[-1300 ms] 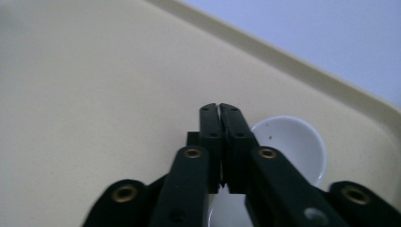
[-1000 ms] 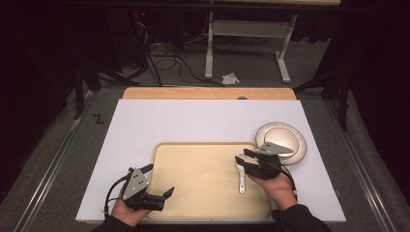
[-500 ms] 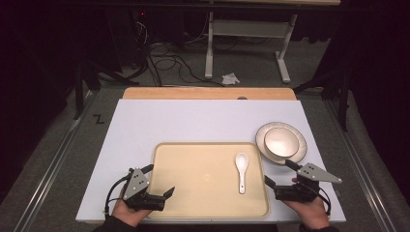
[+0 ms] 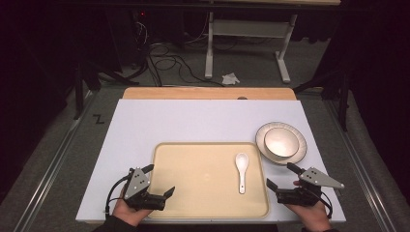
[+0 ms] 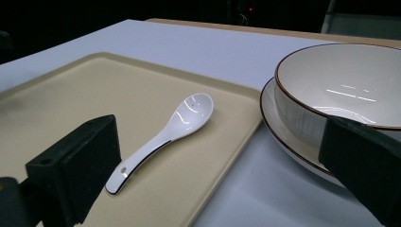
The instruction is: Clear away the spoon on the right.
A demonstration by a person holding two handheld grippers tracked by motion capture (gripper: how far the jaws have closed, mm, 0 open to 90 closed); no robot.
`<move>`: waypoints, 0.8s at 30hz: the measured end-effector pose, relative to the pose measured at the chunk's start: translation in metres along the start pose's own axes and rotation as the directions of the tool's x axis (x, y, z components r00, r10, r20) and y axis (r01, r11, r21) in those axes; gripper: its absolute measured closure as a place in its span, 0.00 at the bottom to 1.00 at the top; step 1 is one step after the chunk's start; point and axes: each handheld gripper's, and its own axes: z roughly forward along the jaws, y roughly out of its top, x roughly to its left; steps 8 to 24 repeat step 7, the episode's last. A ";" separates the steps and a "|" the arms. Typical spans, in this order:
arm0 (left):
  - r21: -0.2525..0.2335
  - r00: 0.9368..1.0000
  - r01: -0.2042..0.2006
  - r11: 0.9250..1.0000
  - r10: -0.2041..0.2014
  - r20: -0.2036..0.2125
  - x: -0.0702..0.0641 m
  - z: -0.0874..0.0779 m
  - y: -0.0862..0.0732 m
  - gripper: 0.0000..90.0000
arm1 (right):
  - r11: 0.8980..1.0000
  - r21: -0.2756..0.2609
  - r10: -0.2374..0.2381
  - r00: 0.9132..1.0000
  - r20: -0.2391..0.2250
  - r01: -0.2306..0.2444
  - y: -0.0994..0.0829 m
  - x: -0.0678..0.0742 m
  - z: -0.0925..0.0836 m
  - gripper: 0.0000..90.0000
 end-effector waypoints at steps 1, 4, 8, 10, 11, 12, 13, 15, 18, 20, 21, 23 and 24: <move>0.000 1.000 -0.002 1.000 0.002 0.001 0.000 0.000 0.000 0.00 | 1.000 0.004 0.005 1.000 0.003 -0.005 0.000 0.000 0.000 0.01; -0.006 1.000 0.000 1.000 0.000 0.001 0.000 -0.001 0.000 0.00 | 1.000 0.008 0.006 1.000 0.003 -0.006 -0.001 0.000 0.001 0.01; -0.005 1.000 0.000 1.000 0.000 0.001 0.001 -0.001 0.000 0.00 | 1.000 0.008 0.008 1.000 0.002 -0.008 -0.001 0.000 0.002 0.01; -0.005 1.000 0.000 1.000 0.000 0.001 0.001 -0.001 0.000 0.00 | 1.000 0.008 0.008 1.000 0.002 -0.008 -0.001 0.000 0.002 0.01; -0.005 1.000 0.000 1.000 0.000 0.001 0.001 -0.001 0.000 0.00 | 1.000 0.008 0.008 1.000 0.002 -0.008 -0.001 0.000 0.002 0.01; -0.005 1.000 0.000 1.000 0.000 0.001 0.001 -0.001 0.000 0.00 | 1.000 0.008 0.008 1.000 0.002 -0.008 -0.001 0.000 0.002 0.01; -0.005 1.000 0.000 1.000 0.000 0.001 0.001 -0.001 0.000 0.00 | 1.000 0.008 0.008 1.000 0.002 -0.008 -0.001 0.000 0.002 0.01; -0.005 1.000 0.000 1.000 0.000 0.001 0.001 -0.001 0.000 0.00 | 1.000 0.008 0.008 1.000 0.002 -0.008 -0.001 0.000 0.002 0.01; -0.005 1.000 0.000 1.000 0.000 0.001 0.001 -0.001 0.000 0.00 | 1.000 0.008 0.008 1.000 0.002 -0.008 -0.001 0.000 0.002 0.01; -0.005 1.000 0.000 1.000 0.000 0.001 0.001 -0.001 0.000 0.00 | 1.000 0.008 0.008 1.000 0.002 -0.008 -0.001 0.000 0.002 0.01; -0.005 1.000 0.000 1.000 0.000 0.001 0.001 -0.001 0.000 0.00 | 1.000 0.008 0.008 1.000 0.002 -0.008 -0.001 0.000 0.002 0.01; -0.005 1.000 0.000 1.000 0.000 0.001 0.001 -0.001 0.000 0.00 | 1.000 0.008 0.008 1.000 0.002 -0.008 -0.001 0.000 0.002 0.01; -0.005 1.000 0.000 1.000 0.000 0.001 0.001 -0.001 0.000 0.00 | 1.000 0.008 0.008 1.000 0.002 -0.008 -0.001 0.000 0.002 0.01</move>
